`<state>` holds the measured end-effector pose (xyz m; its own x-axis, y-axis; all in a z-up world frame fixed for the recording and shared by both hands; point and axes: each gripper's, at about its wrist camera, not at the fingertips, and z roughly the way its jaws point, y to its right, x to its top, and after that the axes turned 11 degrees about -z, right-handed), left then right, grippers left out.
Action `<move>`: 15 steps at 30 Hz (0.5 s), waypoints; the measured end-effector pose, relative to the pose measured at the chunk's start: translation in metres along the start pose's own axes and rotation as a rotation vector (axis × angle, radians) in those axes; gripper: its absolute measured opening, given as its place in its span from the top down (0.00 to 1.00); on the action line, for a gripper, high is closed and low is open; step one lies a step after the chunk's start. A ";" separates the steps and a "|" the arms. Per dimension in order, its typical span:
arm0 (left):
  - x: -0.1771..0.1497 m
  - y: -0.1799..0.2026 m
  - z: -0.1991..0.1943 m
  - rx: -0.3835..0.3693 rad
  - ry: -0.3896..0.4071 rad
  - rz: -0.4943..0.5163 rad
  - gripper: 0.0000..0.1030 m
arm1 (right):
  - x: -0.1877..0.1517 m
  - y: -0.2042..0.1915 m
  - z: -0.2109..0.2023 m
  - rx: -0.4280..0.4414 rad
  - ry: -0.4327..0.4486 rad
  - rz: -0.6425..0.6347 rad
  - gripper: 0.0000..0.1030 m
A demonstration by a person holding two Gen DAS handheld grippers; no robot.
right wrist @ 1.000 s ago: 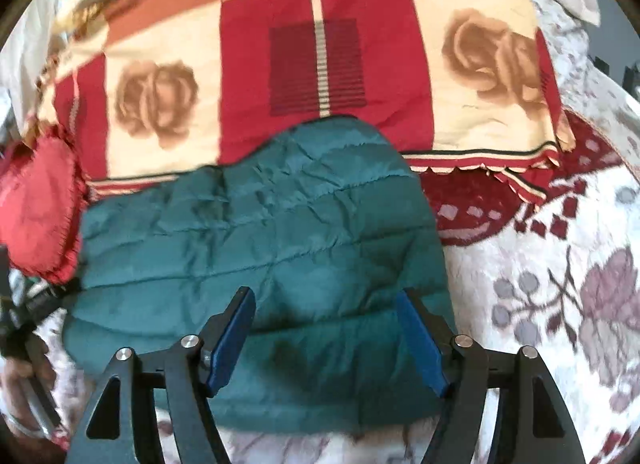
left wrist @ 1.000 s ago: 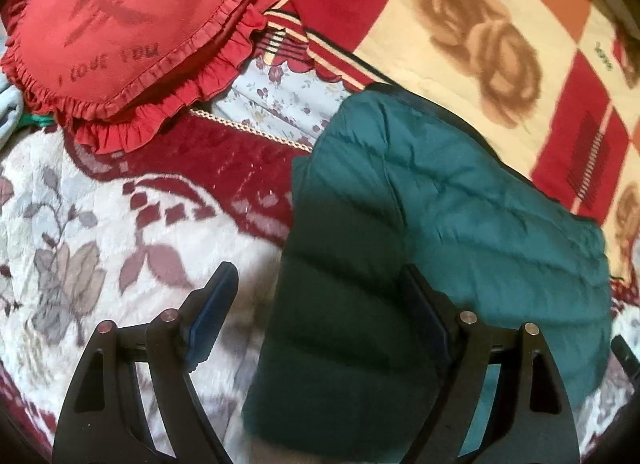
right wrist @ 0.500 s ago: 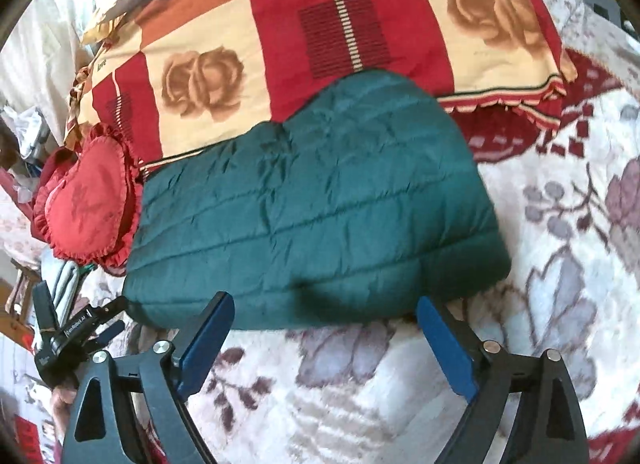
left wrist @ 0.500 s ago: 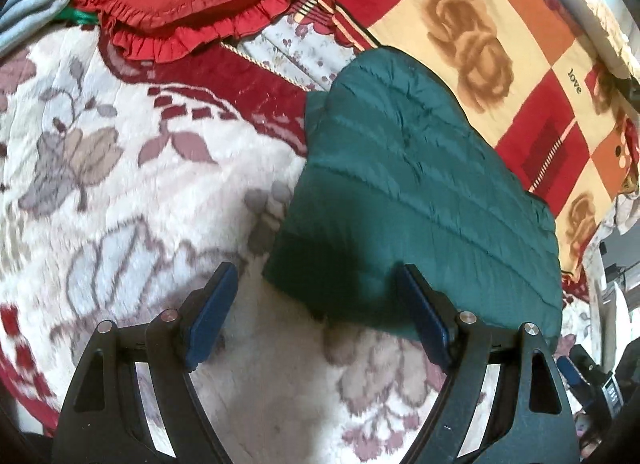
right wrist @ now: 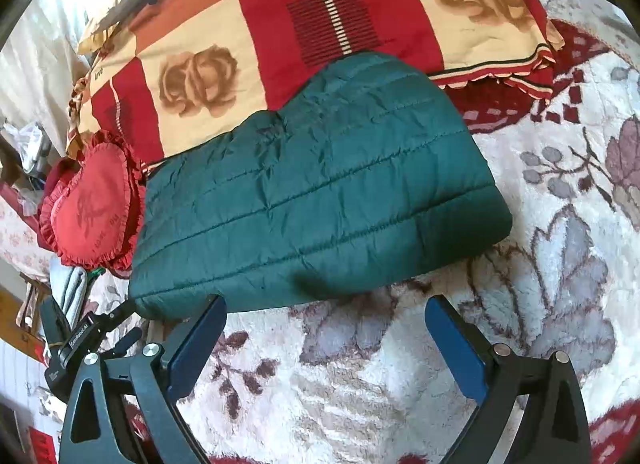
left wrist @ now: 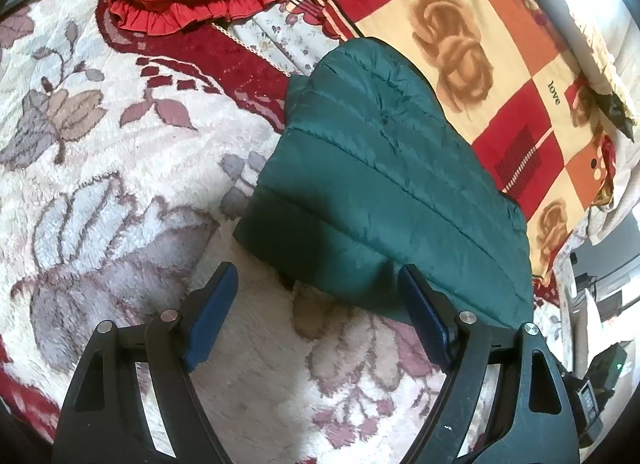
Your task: Fold large clothes
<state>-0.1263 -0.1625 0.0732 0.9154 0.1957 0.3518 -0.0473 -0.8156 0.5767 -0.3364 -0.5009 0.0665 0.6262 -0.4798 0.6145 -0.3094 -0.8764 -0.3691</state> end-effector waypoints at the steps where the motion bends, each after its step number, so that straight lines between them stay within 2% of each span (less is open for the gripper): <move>1: -0.001 0.000 0.000 -0.011 -0.004 -0.004 0.20 | -0.001 0.002 0.001 0.006 0.004 0.015 0.03; 2: -0.001 -0.001 0.000 -0.018 -0.007 -0.008 0.20 | -0.002 0.004 0.002 0.015 0.004 0.030 0.01; 7: -0.002 -0.003 0.001 -0.053 -0.012 -0.038 0.20 | -0.011 0.016 0.013 0.063 -0.007 0.117 0.00; 15: -0.001 -0.005 0.004 -0.082 -0.008 -0.063 0.19 | -0.020 0.025 0.024 0.096 -0.010 0.180 0.00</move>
<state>-0.1255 -0.1611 0.0673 0.9207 0.2404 0.3074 -0.0220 -0.7545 0.6559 -0.3391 -0.5121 0.0281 0.5743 -0.6277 0.5256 -0.3479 -0.7683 -0.5373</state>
